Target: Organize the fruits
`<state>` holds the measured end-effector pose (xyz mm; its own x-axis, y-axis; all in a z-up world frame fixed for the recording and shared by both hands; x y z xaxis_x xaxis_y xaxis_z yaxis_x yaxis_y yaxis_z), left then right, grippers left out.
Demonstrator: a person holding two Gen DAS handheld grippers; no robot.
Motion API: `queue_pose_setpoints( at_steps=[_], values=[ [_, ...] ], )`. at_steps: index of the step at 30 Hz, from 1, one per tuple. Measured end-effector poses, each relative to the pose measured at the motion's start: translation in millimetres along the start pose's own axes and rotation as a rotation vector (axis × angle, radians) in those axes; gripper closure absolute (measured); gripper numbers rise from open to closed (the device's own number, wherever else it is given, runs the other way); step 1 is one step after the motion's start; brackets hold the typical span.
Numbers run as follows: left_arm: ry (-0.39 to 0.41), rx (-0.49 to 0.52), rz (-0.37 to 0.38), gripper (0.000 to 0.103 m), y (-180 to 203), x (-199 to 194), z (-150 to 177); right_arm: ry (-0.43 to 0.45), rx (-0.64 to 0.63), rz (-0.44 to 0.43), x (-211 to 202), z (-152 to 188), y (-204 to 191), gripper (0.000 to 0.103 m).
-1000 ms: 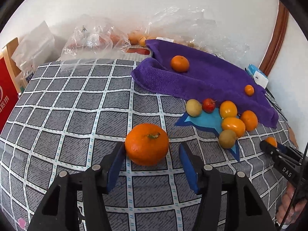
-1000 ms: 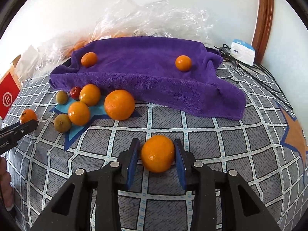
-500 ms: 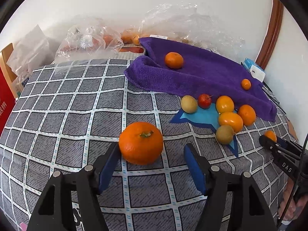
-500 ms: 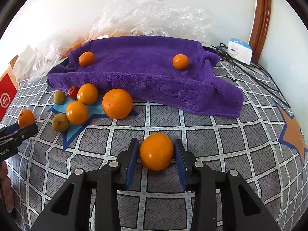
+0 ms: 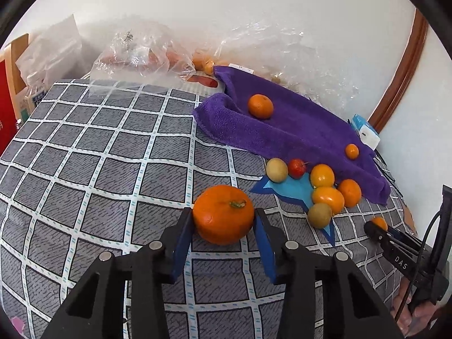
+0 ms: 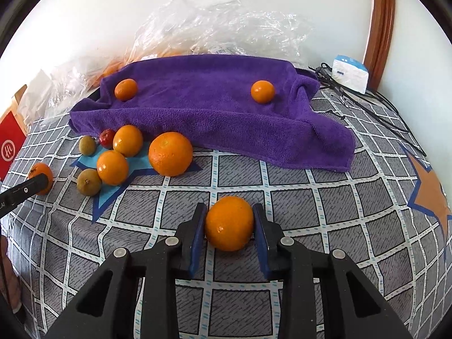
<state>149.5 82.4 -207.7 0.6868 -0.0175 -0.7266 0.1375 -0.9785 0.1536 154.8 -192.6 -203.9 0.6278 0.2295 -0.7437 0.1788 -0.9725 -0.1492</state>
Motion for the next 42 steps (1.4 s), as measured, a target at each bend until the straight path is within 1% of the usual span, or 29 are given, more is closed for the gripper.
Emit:
queue_pose_setpoints(
  at_steps=[7, 15, 18, 20, 23, 29, 35, 39, 42],
  values=[
    [0.046, -0.014, 0.003, 0.062, -3, -8, -1, 0.026, 0.013, -0.022, -5, 1, 3, 0.071],
    [0.054, -0.023, -0.001, 0.062, -4, -10, -2, 0.048, 0.028, -0.044, -8, 1, 6, 0.071],
    [0.034, -0.036, 0.003, 0.062, -7, -7, -3, 0.058, 0.026, -0.036, -10, 1, 7, 0.071],
    [0.001, -0.046, 0.014, 0.062, -9, -4, -3, 0.064, 0.030, -0.026, -12, 2, 7, 0.071],
    [-0.010, -0.029, 0.003, 0.062, -8, -7, -5, 0.053, 0.040, -0.018, -11, 1, 9, 0.071],
    [0.020, -0.009, 0.008, 0.062, 0, -25, -27, 0.078, 0.079, -0.008, -22, -10, 19, 0.071],
    [0.067, 0.014, 0.012, 0.062, 13, -33, -57, 0.116, 0.084, 0.007, -32, -36, 24, 0.071],
    [0.096, 0.034, 0.017, 0.062, 21, -27, -76, 0.145, 0.077, 0.005, -31, -56, 28, 0.071],
    [0.102, 0.052, -0.001, 0.062, 26, -15, -84, 0.150, 0.102, -0.037, -22, -72, 36, 0.071]
  ],
)
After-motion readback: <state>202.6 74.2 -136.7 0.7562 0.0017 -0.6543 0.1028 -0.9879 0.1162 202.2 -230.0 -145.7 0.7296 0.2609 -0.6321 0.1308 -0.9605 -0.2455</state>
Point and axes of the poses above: each gripper's, at about its wrist camera, not at the fingertips, and x roughly the way its jaws point, y to its right, z to its underside, the point moved 2 cm from there along x, roughly the way its jaws point, and after that the axes turned 10 degrees about -z, right-handed, at the moved point
